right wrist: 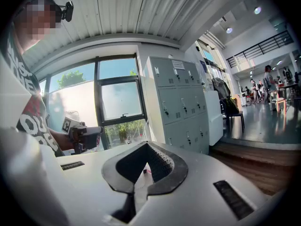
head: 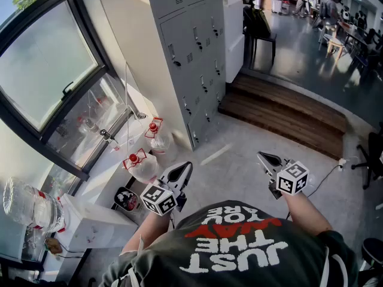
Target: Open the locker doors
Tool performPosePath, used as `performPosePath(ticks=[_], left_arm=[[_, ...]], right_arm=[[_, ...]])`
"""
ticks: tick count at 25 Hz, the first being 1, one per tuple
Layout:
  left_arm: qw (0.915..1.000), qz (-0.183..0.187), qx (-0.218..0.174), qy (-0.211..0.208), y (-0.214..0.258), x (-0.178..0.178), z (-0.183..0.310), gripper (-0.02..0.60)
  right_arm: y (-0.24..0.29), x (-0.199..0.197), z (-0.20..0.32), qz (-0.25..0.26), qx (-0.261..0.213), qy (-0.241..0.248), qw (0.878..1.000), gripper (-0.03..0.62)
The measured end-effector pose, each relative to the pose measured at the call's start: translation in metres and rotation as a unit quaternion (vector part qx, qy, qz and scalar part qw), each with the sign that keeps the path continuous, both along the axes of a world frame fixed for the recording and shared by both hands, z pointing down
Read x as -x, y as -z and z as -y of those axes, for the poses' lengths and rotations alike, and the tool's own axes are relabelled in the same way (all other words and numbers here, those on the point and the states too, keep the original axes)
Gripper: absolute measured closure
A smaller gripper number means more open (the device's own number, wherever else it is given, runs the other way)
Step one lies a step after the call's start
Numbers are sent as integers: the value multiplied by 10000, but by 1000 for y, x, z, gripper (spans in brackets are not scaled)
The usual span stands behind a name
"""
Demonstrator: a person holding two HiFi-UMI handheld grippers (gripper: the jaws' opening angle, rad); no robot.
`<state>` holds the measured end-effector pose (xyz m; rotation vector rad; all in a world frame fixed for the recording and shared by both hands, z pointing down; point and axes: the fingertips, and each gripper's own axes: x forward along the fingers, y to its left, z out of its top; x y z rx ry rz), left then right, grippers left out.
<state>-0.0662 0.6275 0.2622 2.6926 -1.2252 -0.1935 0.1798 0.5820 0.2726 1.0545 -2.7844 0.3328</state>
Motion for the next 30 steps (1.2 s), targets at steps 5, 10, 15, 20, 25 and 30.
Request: performPosePath(ticks=[5, 10, 15, 20, 25, 30], left_arm=[[10000, -19, 24, 21, -4, 0, 3, 575], [10000, -54, 59, 19, -6, 5, 4, 575], [9999, -90, 81, 6, -6, 23, 9, 575], [9999, -70, 86, -22, -7, 63, 13, 575], [9998, -72, 153, -78, -7, 116, 25, 575], [9996, -23, 168, -215, -13, 144, 45, 575]], right_arm=[[-1, 2, 4, 0, -6, 37, 10000, 559], [-2, 7, 8, 40, 79, -10, 10000, 559], [0, 23, 17, 88, 114, -40, 9999, 559], [5, 53, 29, 162, 76, -163, 9997, 559], [13, 88, 42, 230, 65, -379, 9990, 559], [9, 116, 56, 229, 123, -479, 9985, 559]])
